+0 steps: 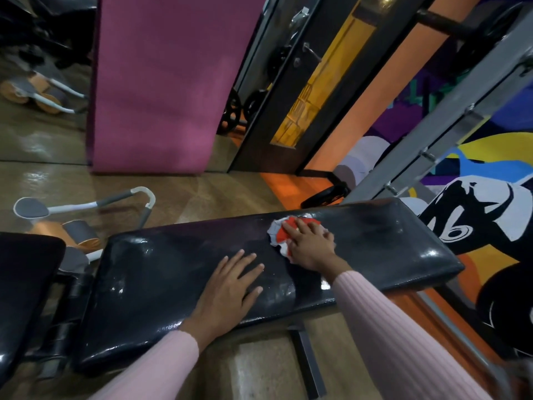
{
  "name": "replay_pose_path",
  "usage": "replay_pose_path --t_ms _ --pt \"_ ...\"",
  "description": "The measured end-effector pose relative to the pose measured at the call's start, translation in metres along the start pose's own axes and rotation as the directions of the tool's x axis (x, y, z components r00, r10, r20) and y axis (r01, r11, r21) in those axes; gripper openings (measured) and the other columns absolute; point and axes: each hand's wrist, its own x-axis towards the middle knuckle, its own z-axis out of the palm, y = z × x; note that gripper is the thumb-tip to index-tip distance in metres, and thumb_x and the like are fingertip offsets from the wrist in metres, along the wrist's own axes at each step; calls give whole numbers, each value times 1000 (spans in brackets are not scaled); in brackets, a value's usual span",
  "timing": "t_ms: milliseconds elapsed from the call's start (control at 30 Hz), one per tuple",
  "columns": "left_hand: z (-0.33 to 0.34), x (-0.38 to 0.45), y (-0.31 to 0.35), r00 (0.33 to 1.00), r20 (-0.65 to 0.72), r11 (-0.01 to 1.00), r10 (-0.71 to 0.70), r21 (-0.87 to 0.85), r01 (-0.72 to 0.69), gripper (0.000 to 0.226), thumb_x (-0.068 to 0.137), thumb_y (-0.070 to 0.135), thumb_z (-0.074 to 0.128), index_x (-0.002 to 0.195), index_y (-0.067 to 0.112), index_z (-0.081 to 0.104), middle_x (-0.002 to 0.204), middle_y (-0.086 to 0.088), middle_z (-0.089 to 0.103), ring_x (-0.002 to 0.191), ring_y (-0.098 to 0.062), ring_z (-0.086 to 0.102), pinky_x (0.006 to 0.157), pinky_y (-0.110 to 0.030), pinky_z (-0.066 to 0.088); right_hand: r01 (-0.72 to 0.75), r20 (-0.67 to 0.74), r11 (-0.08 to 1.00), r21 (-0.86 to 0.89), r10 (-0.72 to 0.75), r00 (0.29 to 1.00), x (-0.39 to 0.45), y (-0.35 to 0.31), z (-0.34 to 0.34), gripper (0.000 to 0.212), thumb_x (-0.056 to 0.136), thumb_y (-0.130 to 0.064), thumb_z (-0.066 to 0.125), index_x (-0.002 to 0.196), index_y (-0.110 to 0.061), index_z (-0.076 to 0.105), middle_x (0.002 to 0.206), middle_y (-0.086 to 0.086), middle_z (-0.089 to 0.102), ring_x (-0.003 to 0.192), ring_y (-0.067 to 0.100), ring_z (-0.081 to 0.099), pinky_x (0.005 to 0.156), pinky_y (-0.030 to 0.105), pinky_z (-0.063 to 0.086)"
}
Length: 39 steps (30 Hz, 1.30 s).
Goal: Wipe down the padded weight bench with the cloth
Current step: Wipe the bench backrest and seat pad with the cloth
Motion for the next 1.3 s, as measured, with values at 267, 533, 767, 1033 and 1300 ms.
replay_pose_path --t_ms 267,533,767,1033,1300 --pt "-15 -27 -20 930 -194 950 -313 -80 303 44 92 41 38 121 19 63 133 0 55 131 -21 40 109 -45 29 185 -72 982 -47 -188 980 -66 7 29 63 83 -60 -3 145 -54 6 160 -15 11 145 20 10 105 47 21" --pt "-25 -64 -44 927 -148 936 -345 17 351 49 93 35 31 128 14 58 138 -5 52 133 -24 39 110 -45 30 -40 -89 999 -4 40 995 -45 -13 21 51 97 -44 26 147 -48 16 160 -11 13 144 28 12 105 51 22" --pt "-28 -64 -45 934 -93 935 -346 45 351 49 93 37 30 131 16 55 140 -2 50 135 -20 37 112 -41 26 143 -126 989 -41 -147 981 -103 9 47 55 90 -54 20 145 -48 24 155 -10 29 140 28 29 94 47 36" --pt "-30 -64 -44 934 -74 933 -349 68 354 49 94 36 30 132 17 53 140 -2 50 134 -20 37 111 -40 26 50 -127 998 -24 -53 990 -66 -18 29 57 91 -50 19 148 -44 16 159 -8 15 144 30 11 102 49 26" --pt "-31 -62 -43 933 -72 931 -352 72 357 49 94 37 29 131 18 54 139 -1 51 133 -20 38 111 -40 26 123 -86 991 -62 -128 988 -75 19 26 60 88 -58 7 147 -49 12 159 -16 11 143 21 11 102 44 26"
